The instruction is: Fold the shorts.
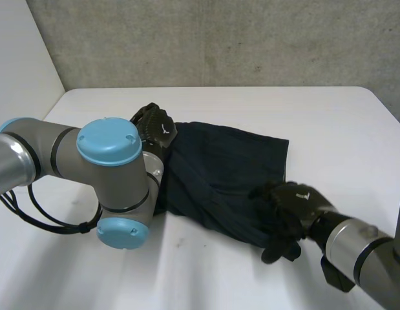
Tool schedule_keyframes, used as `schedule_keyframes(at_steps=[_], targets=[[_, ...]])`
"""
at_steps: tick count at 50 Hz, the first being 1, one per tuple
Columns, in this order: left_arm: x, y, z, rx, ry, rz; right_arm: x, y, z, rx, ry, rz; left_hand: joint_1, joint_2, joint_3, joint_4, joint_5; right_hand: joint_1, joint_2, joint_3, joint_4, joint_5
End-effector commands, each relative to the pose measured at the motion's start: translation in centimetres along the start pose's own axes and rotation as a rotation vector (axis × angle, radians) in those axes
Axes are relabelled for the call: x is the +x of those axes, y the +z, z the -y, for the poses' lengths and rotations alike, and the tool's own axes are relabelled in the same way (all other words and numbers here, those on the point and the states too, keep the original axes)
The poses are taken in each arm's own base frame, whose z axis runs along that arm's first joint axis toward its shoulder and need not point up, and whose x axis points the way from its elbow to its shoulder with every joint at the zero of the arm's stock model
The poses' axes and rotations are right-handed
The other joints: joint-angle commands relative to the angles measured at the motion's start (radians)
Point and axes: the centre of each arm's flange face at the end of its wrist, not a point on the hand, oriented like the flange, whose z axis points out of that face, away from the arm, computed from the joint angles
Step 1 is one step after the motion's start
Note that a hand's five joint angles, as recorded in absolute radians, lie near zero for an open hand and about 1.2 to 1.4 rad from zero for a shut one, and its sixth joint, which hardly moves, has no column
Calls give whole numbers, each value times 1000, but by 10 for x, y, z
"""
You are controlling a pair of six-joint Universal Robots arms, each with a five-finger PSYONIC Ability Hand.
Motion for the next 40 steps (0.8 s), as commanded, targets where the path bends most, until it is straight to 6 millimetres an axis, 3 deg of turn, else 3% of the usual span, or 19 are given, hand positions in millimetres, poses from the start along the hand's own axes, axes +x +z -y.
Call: schedule_keyframes(at_steps=[1, 5, 9, 13, 17, 22, 26, 30, 33, 40], targets=[[-1, 1, -2, -7, -26, 1, 8, 25, -33, -90, -9, -18, 259, 200, 210, 195, 246, 266, 240, 264, 238, 250], [-2, -3, -2, -12, -58, -12, 19, 41, -34, -52, -67, -71, 259, 200, 210, 195, 246, 1148, 1122, 1146, 1120, 1132], [-6, -16, -3, -36, -72, -61, 22, 44, -15, 55, -231, -90, 259, 200, 210, 195, 246, 1150, 1124, 1148, 1121, 1133], [-6, -42, -7, -82, -51, -151, 17, 15, 14, 112, -544, -136, 259, 200, 210, 195, 246, 1150, 1124, 1148, 1121, 1133], [-14, -75, -11, -104, -38, -211, 23, -3, 21, 30, -687, -154, 259, 200, 210, 195, 246, 1150, 1124, 1148, 1121, 1133], [-28, -112, -14, -103, -31, -223, 31, -18, 21, -130, -720, -129, 259, 200, 210, 195, 246, 1150, 1124, 1148, 1121, 1133], [-37, -125, -14, -87, -30, -206, 37, -29, 24, -243, -728, -98, 259, 200, 210, 195, 246, 1150, 1124, 1148, 1121, 1133], [-40, -117, -13, -81, -37, -186, 50, -17, 45, -170, -728, -147, 259, 200, 210, 195, 246, 1150, 1124, 1148, 1121, 1133], [-35, -101, -11, -69, -41, -181, 64, 10, 59, -93, -696, -205, 259, 200, 210, 195, 246, 1150, 1124, 1148, 1121, 1133], [-15, -25, -7, -54, -71, -120, 72, 57, 77, 2, -652, -233, 259, 200, 210, 195, 246, 1150, 1124, 1148, 1121, 1133]])
